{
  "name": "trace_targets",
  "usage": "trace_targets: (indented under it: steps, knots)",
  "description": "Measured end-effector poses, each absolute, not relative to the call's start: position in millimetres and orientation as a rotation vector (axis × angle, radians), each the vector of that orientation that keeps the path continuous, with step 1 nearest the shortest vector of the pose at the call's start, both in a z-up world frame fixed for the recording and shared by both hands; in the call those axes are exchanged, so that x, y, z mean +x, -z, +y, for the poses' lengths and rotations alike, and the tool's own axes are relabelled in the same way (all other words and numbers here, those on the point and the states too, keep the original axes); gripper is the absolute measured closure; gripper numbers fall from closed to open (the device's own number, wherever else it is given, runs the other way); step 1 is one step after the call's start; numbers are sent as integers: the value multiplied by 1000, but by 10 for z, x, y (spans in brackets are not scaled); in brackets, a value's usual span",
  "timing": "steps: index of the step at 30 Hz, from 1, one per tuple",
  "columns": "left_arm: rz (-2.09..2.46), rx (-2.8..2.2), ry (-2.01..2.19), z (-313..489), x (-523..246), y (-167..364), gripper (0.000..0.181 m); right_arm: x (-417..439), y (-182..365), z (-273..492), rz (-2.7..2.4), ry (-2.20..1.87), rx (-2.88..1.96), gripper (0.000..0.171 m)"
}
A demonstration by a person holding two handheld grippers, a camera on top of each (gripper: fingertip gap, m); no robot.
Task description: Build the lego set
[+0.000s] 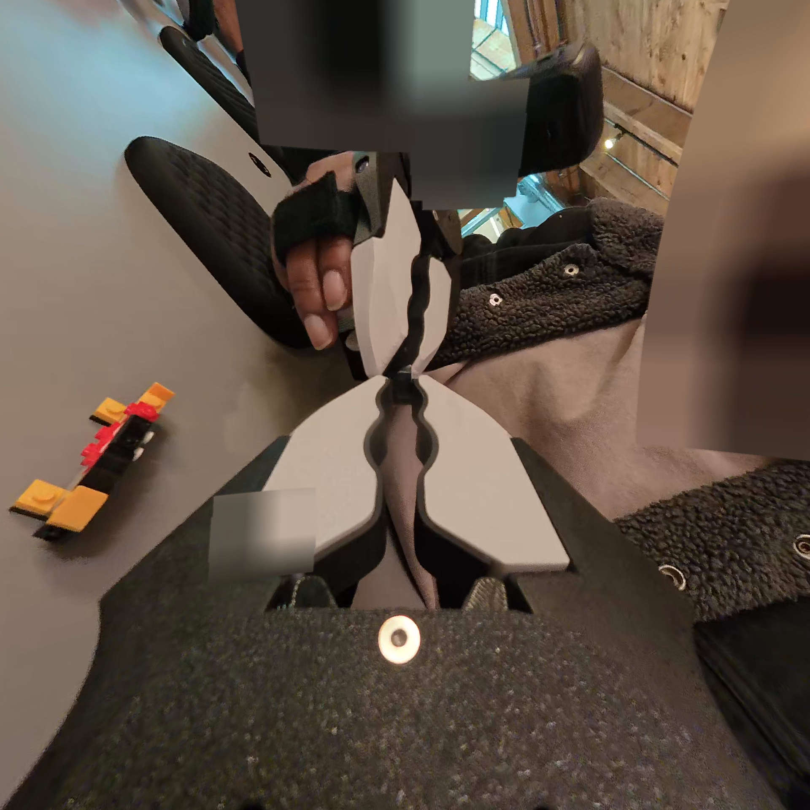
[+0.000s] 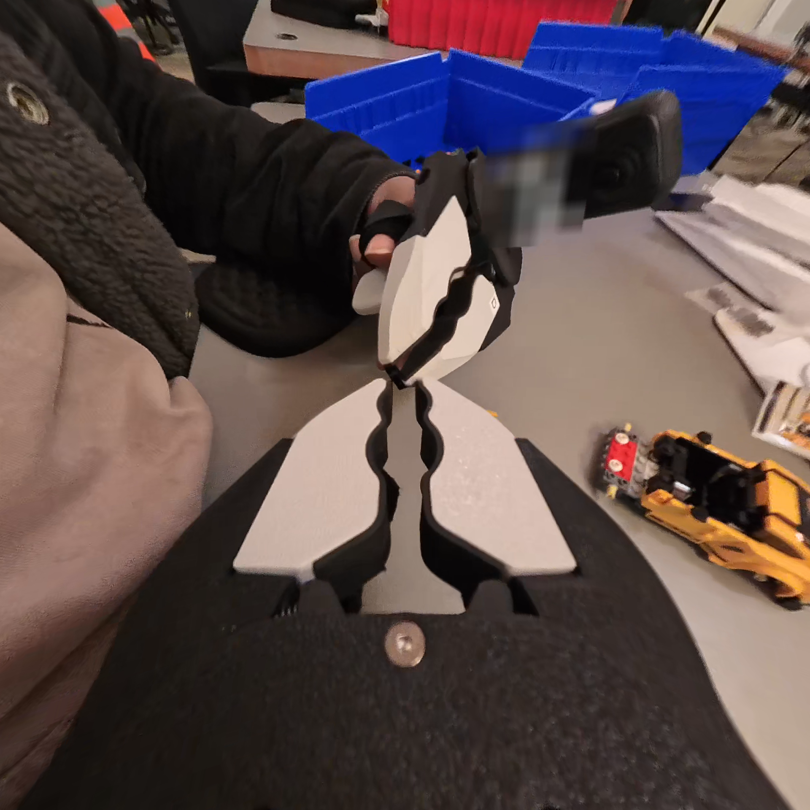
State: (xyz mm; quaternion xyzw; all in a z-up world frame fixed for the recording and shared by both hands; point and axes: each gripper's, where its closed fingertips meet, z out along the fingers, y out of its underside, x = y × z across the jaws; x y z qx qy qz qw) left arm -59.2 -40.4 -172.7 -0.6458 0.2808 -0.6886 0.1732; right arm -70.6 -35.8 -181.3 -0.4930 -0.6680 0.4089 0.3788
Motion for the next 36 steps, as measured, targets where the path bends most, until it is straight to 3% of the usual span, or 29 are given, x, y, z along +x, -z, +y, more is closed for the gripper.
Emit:
trace_targets:
  steps: [7, 15, 23, 36]
  knots:
    - [760, -1870, 1919, -353, -584, 1804, 174, -651, 1884, -313, -1754, -829, -1165, 169]
    - [689, -2003, 1422, -61, -609, 1980, 167, -563, 1992, 84, -1716, -458, -1252, 169]
    - [683, -2076, 1177, -27, -531, 2089, 169, -561, 2127, 200, -1754, -174, -1180, 169]
    - [686, -2054, 1156, -29, -487, 2095, 163, -609, 2139, 80, -1777, -205, -1086, 170]
